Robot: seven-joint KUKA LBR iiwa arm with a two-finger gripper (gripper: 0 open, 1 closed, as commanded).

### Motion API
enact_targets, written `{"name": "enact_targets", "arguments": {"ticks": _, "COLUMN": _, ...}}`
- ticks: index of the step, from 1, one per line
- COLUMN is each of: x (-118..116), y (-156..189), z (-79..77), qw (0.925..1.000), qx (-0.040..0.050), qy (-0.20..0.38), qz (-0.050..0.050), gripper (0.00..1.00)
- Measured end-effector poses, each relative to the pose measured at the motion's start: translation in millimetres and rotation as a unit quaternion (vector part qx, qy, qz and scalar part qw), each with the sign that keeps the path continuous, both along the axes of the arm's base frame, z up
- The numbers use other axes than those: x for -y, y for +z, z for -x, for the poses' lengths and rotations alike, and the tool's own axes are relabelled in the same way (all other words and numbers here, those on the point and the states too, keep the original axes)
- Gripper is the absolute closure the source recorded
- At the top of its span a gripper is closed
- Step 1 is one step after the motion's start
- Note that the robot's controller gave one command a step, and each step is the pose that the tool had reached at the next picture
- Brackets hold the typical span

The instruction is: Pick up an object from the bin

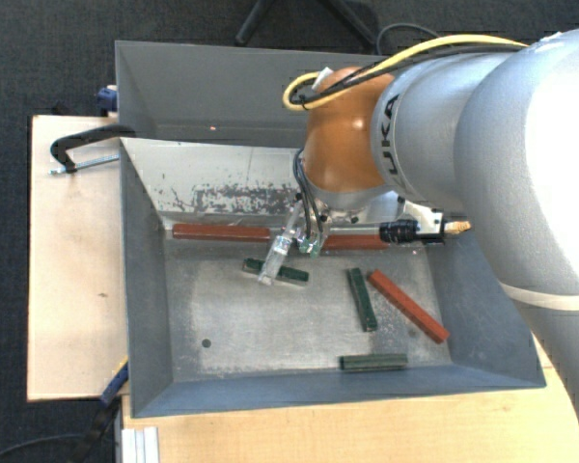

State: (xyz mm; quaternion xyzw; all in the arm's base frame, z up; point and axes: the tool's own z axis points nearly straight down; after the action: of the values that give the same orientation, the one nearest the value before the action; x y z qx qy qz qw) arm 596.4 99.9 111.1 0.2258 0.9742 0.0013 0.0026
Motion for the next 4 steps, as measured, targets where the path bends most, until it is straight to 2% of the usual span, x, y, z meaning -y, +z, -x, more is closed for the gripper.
{"name": "enact_targets", "arguments": {"ticks": 1, "x": 1.9, "y": -41.8, "z": 15.8, "qw": 0.9971, "qx": -0.0049, "qy": -0.076, "qz": 0.000, "gripper": 0.00}}
{"name": "enact_targets", "arguments": {"ticks": 2, "x": 1.4, "y": -41.0, "z": 15.2, "qw": 0.9971, "qx": -0.0032, "qy": -0.075, "qz": 0.000, "gripper": 0.00}}
{"name": "enact_targets", "arguments": {"ticks": 3, "x": 1.3, "y": -40.9, "z": 15.1, "qw": 0.9972, "qx": -0.0029, "qy": -0.075, "qz": 0.000, "gripper": 1.00}}
{"name": "enact_targets", "arguments": {"ticks": 4, "x": 0.7, "y": -30.2, "z": 14.0, "qw": 0.9972, "qx": -0.0006, "qy": -0.075, "qz": -0.001, "gripper": 1.00}}
